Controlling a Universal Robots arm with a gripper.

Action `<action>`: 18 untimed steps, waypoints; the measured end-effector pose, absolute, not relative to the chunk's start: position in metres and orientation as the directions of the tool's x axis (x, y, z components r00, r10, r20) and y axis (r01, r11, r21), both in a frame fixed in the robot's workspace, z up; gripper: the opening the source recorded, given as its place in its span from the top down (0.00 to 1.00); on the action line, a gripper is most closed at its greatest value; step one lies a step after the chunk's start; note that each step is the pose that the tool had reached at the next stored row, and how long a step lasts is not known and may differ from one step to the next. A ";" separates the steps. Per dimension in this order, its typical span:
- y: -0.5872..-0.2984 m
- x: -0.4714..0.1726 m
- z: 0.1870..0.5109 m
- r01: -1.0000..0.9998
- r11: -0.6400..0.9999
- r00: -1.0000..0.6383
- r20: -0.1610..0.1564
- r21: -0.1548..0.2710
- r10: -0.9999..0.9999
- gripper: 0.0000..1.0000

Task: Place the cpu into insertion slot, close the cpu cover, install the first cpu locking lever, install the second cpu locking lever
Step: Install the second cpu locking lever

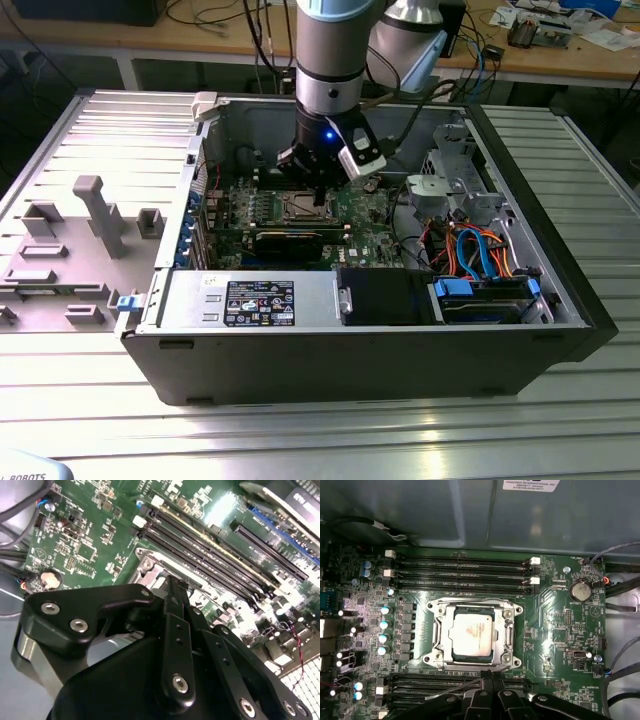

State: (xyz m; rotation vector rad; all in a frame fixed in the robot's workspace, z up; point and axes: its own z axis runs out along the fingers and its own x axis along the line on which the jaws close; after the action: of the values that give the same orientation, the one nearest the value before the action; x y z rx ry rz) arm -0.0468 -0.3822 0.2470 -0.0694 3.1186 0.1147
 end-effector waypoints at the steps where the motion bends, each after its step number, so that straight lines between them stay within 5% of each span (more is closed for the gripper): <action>1: -0.383 -0.049 0.247 -0.045 0.996 -0.999 -0.022 0.074 -0.044 0.89; 18: -0.383 -0.051 0.247 -0.045 0.996 -0.999 -0.022 0.075 -0.044 0.89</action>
State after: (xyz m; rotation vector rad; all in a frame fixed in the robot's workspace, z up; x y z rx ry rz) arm -0.0507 -0.3827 0.2470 -0.0694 3.1184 0.1184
